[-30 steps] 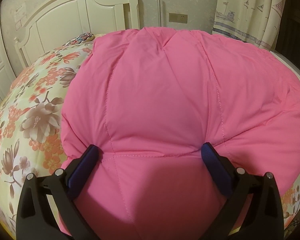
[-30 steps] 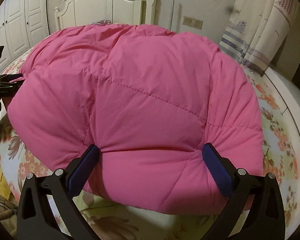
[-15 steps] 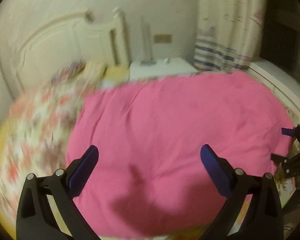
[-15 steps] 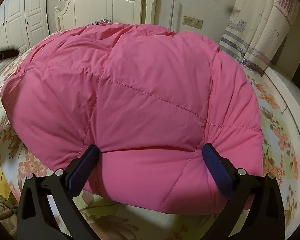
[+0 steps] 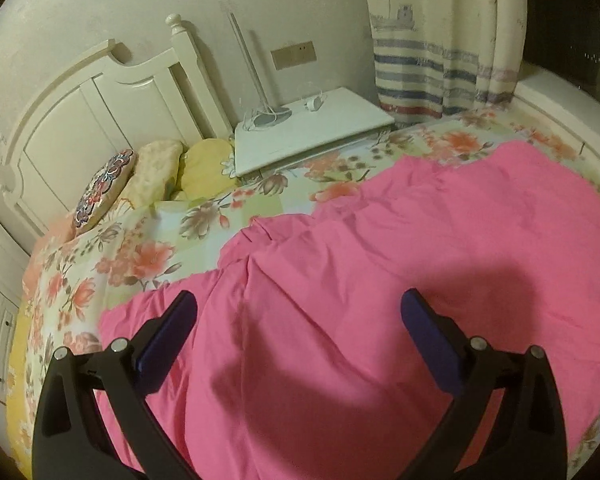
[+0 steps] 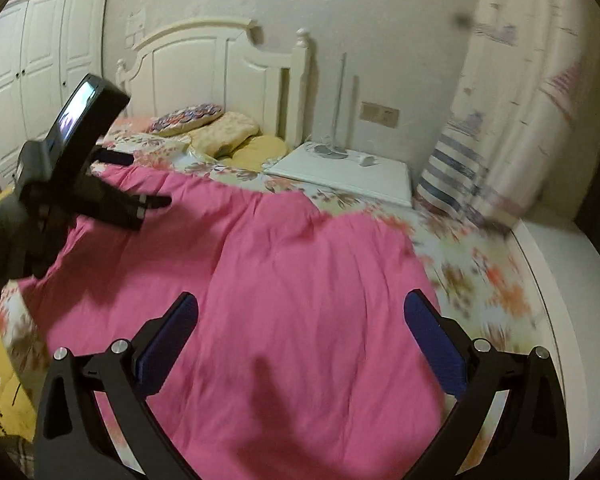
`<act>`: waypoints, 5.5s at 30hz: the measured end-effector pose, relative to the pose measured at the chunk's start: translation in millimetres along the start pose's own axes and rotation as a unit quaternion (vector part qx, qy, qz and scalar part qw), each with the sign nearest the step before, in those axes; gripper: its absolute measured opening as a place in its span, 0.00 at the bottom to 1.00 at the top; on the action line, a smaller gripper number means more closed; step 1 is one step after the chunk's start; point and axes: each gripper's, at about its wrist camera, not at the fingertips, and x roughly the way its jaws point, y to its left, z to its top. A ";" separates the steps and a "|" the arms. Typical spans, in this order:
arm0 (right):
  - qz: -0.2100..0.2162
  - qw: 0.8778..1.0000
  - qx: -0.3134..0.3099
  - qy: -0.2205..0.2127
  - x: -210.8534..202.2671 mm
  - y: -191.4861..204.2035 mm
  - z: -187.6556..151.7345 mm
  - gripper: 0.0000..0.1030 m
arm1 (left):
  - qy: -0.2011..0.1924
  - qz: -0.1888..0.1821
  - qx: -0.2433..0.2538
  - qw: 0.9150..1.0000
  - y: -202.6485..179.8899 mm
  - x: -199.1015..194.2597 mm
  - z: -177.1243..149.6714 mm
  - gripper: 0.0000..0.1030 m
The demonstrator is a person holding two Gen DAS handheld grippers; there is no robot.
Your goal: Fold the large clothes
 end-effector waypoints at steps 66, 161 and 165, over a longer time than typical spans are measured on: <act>0.212 0.892 0.396 0.059 -62.7 -25.3 -187.1 0.96 | 0.005 0.030 -0.051 0.998 26.9 46.6 -9.4 0.98; 0.077 0.917 -0.358 -0.156 -101.3 305.8 -107.9 0.93 | -0.071 -0.228 -0.148 0.960 99.9 3.7 -50.4 0.98; 0.129 0.956 -0.196 -0.175 -129.5 222.9 -64.1 0.93 | -0.088 -0.244 -0.176 0.950 114.2 3.1 -62.5 0.98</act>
